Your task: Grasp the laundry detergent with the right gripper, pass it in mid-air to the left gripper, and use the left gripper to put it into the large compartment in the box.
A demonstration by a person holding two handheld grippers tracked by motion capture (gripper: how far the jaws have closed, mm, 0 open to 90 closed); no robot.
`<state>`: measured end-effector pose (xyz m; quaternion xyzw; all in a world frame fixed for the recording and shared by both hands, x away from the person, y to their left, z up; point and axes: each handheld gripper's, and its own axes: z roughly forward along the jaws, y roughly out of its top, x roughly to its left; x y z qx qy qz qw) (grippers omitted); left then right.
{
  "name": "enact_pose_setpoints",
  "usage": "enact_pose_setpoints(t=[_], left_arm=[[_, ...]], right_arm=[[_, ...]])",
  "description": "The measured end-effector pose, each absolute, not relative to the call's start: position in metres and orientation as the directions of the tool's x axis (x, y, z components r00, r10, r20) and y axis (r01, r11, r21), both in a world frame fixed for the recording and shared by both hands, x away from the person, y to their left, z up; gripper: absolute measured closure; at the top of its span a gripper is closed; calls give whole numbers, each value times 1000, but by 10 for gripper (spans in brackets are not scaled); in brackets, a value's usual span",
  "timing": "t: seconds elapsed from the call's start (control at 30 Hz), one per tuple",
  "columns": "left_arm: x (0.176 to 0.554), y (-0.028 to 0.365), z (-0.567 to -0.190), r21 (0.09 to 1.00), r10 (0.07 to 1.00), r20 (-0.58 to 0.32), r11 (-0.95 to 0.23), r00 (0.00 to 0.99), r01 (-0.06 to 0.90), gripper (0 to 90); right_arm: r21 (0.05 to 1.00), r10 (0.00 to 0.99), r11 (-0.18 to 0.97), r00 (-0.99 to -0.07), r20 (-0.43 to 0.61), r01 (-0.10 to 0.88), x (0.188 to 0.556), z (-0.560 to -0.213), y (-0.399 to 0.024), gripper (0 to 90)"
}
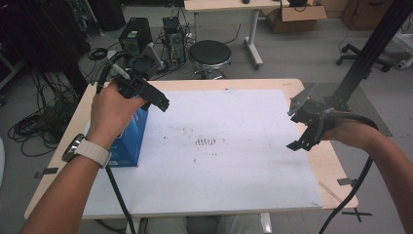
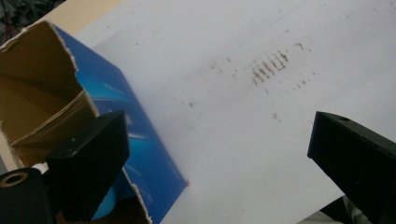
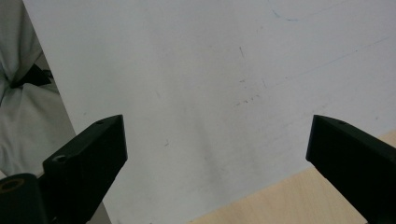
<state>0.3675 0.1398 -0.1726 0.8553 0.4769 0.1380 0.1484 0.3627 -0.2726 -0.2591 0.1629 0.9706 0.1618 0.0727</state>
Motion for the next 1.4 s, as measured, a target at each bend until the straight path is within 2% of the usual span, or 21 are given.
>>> enact_pose_setpoints(t=[0.47,0.87,1.17,1.4], left_arm=[[357,108,-181,327,737,124,-663,665,674,64],[349,99,-188,271,620,133,-773,773,574,65],[344,92,-193,233,523,117,-841,845,488,65],[344,90,-196,247,493,114,-855,863,456,62]], right_arm=[[337,338,894,-938,-81,293,368,-259,-269,51],[331,334,898,-939,-78,291,373,-257,-265,51],[327,332,899,-940,-76,291,375,-255,-263,51],[327,328,900,-942,-76,287,377,-256,-261,51]])
